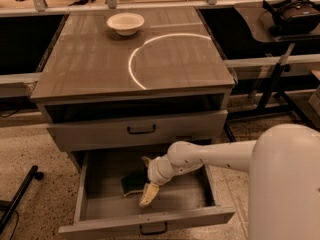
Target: Pick sponge from middle drawer and place on counter
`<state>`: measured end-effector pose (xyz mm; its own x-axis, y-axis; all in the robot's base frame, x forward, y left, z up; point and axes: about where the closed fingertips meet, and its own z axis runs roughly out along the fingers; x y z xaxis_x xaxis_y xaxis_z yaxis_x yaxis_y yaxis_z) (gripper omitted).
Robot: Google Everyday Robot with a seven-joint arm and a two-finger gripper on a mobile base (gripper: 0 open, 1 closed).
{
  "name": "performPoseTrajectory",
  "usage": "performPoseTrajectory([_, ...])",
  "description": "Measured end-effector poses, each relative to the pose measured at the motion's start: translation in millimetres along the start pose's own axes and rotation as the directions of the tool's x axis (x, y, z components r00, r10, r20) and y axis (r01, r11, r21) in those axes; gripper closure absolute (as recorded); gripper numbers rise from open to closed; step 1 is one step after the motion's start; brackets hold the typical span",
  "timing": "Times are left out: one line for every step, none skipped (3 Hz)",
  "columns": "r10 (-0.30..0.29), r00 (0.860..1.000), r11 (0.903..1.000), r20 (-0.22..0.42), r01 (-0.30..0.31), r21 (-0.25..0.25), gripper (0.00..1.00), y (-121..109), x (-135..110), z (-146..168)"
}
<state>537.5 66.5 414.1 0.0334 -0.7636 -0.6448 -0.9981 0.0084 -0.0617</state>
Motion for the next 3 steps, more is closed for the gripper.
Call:
performPoseTrajectory([-0.004,1.000,0.9999,-0.010,0.004,-0.014,0.00,1.4,-3.5,17.3])
performPoseTrajectory([-0.006,1.000,0.9997,-0.023,0.006,-0.023,0.00,1.4,-6.1,31.7])
performPoseTrajectory([-0.002,0.999,0.9995,-0.033,0.001,-0.030,0.00,-0.4,-6.2,44.4])
